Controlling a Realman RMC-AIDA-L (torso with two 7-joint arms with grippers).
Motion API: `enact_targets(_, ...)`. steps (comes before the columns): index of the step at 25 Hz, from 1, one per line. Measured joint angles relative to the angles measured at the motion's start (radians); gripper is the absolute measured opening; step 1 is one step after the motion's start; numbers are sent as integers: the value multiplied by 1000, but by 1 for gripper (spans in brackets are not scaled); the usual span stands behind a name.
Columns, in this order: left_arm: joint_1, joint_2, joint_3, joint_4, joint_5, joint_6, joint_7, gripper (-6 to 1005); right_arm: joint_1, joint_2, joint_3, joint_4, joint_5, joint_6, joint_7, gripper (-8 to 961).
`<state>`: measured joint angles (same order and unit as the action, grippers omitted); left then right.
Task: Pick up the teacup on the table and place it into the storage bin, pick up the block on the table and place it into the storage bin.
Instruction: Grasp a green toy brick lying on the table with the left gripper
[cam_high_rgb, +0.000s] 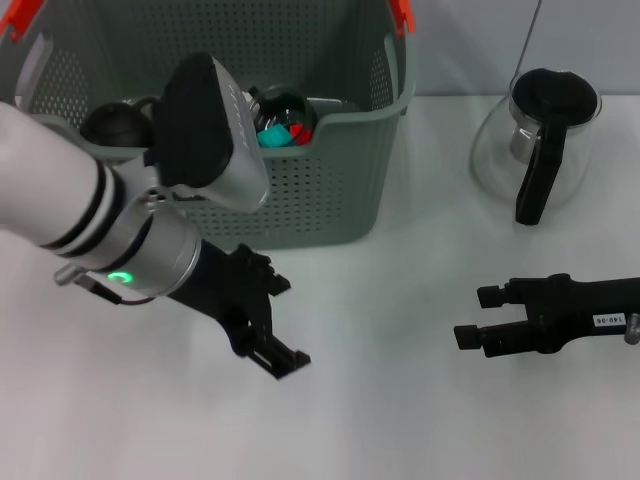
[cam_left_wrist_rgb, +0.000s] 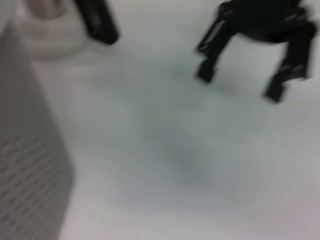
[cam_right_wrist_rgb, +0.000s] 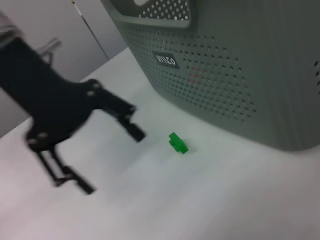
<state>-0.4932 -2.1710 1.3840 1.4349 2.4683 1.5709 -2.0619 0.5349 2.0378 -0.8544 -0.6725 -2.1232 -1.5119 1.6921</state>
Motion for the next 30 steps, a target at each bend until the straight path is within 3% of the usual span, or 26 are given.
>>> enact_targets(9, -67, 4, 27, -216, 148, -244, 8, 937, -6, 1, 0, 1, -1, 3, 3, 941)
enact_targets(21, -80, 4, 26, -286, 201, -333, 5, 892, 2, 5, 0, 2, -3, 14, -3, 940)
enact_targets(26, -83, 5, 22, -312, 203, -367, 9, 708, 4, 6, 0, 1, -4, 13, -3, 940)
enact_targets(30, -85, 3, 25, -336, 227, -393, 9, 633, 5, 6, 0, 1, -3, 14, -3, 940)
